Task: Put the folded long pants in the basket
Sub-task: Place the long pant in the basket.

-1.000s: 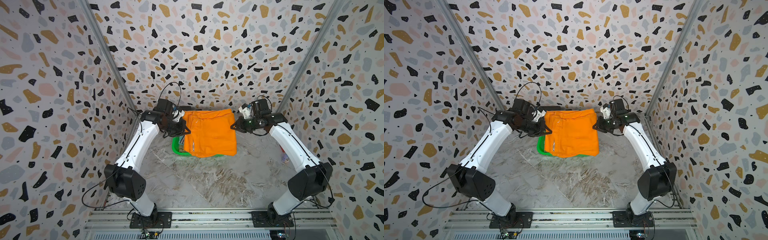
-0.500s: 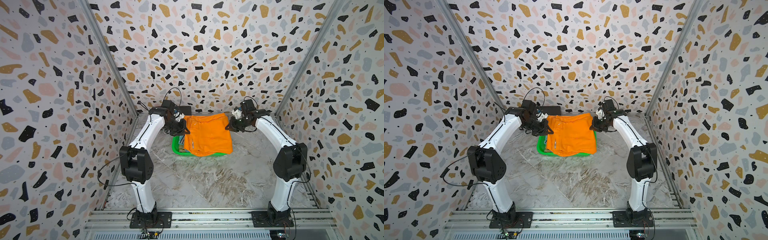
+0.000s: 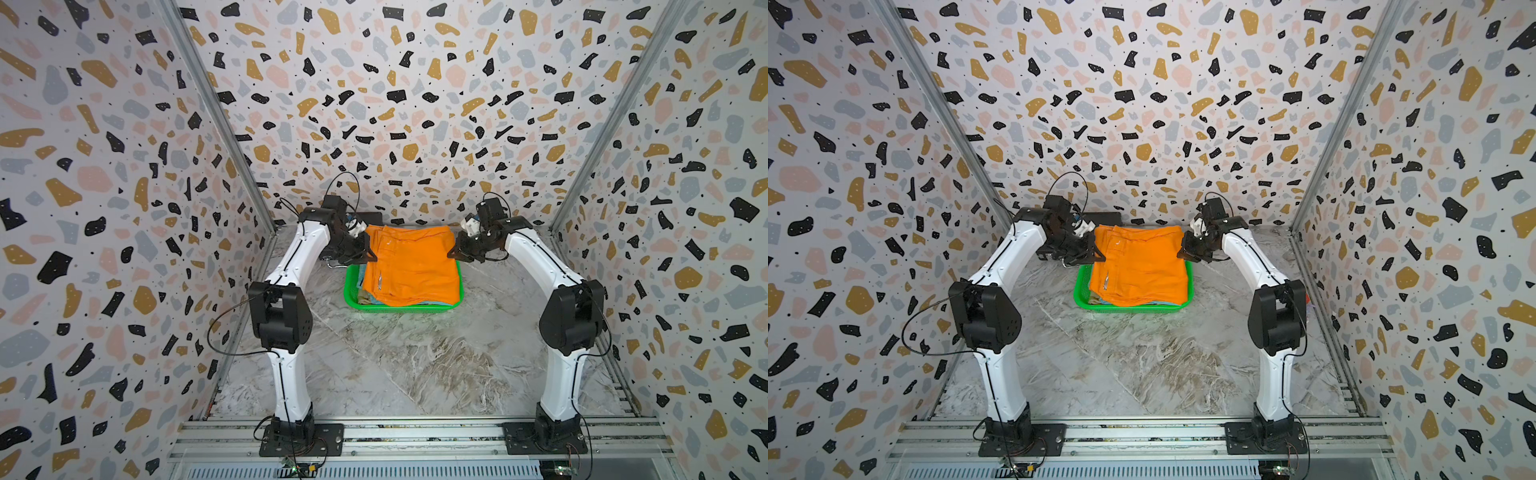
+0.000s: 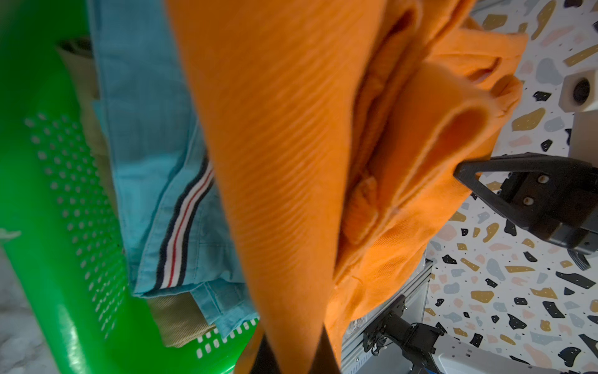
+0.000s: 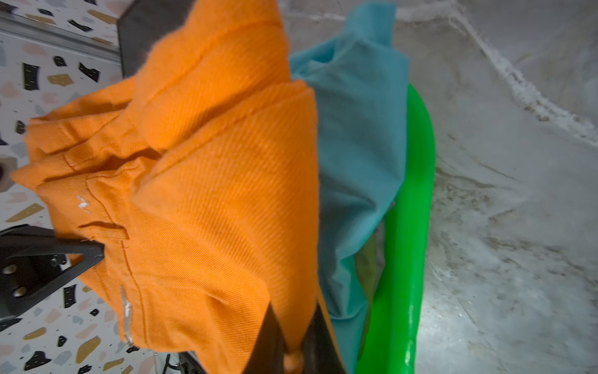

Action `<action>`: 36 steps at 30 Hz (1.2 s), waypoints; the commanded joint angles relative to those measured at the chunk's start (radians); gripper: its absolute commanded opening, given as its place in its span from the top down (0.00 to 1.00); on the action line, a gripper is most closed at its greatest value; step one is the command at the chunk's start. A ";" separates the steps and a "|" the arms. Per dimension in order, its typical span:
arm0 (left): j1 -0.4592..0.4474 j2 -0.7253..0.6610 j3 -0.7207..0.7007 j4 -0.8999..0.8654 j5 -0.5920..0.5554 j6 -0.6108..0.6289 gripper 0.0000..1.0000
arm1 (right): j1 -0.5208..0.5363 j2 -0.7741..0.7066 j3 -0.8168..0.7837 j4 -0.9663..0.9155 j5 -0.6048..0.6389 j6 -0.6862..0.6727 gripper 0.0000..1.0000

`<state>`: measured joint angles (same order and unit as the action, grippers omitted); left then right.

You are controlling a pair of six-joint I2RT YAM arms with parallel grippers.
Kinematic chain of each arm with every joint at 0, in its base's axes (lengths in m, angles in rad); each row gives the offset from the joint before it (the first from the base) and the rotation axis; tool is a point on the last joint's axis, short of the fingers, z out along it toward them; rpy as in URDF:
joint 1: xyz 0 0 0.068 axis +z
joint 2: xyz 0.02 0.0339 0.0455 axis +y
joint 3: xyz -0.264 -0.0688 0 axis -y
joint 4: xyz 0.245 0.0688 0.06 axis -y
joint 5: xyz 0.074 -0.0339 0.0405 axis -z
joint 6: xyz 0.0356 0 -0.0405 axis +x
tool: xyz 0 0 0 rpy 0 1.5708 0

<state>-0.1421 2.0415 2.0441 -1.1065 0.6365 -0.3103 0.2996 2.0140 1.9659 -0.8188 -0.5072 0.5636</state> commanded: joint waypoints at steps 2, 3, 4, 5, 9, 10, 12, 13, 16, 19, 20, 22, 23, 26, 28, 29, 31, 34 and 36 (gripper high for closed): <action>0.061 -0.012 0.056 0.019 0.092 -0.058 1.00 | 0.009 -0.033 0.120 -0.080 -0.019 0.026 1.00; 0.062 -0.010 0.051 0.019 0.086 -0.059 1.00 | 0.010 -0.024 0.115 -0.084 -0.010 0.023 1.00; 0.062 -0.005 0.044 0.019 0.074 -0.056 1.00 | 0.010 -0.010 0.108 -0.094 -0.001 0.023 1.00; 0.062 0.003 0.036 0.020 0.068 -0.054 1.00 | 0.010 0.006 0.102 -0.104 0.000 0.024 1.00; 0.064 0.059 0.003 0.019 0.080 -0.053 1.00 | 0.017 0.071 0.029 -0.111 -0.003 0.021 1.00; 0.064 0.079 0.001 0.019 0.076 -0.052 1.00 | 0.019 0.080 0.000 -0.098 0.002 0.022 1.00; 0.064 0.122 0.009 0.020 0.076 -0.051 1.00 | 0.019 0.100 -0.042 -0.078 0.014 0.025 1.00; 0.064 0.147 0.018 0.018 0.081 -0.052 1.00 | 0.019 0.116 -0.048 -0.074 0.021 0.021 1.00; 0.064 0.215 0.040 0.013 0.086 -0.052 1.00 | 0.019 0.161 -0.045 -0.088 0.047 -0.005 1.00; 0.065 0.261 0.051 0.012 0.046 -0.036 1.00 | 0.019 0.189 -0.043 -0.085 0.077 -0.032 1.00; 0.064 0.269 0.054 0.013 0.033 -0.030 1.00 | 0.019 0.194 -0.043 -0.081 0.085 -0.039 1.00; 0.064 0.272 0.057 0.013 0.010 -0.017 1.00 | 0.019 0.191 -0.052 -0.059 0.085 -0.050 1.00; 0.064 0.265 0.059 0.014 0.003 -0.013 1.00 | 0.019 0.182 -0.057 -0.051 0.086 -0.051 1.00; 0.064 0.206 0.043 0.018 -0.006 -0.009 1.00 | 0.019 0.129 -0.066 -0.026 0.094 -0.058 0.95; 0.062 0.130 0.006 0.041 -0.026 -0.016 0.76 | 0.019 0.082 -0.065 -0.012 0.107 -0.059 0.80; 0.062 0.093 -0.011 0.049 -0.028 -0.019 0.67 | 0.019 0.061 -0.060 -0.012 0.111 -0.060 0.73; 0.063 0.012 -0.049 0.057 -0.035 -0.028 0.48 | 0.019 0.015 -0.053 -0.024 0.113 -0.065 0.58; 0.062 -0.094 -0.093 0.057 -0.015 -0.052 0.41 | 0.019 -0.056 -0.046 -0.059 0.108 -0.069 0.49; 0.062 -0.167 -0.124 0.056 -0.007 -0.069 0.41 | 0.020 -0.108 -0.050 -0.073 0.104 -0.068 0.48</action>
<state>-0.0792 1.9709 1.9476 -1.0508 0.6189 -0.3603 0.3210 2.0174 1.8999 -0.8391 -0.4145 0.5076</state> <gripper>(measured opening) 0.586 0.516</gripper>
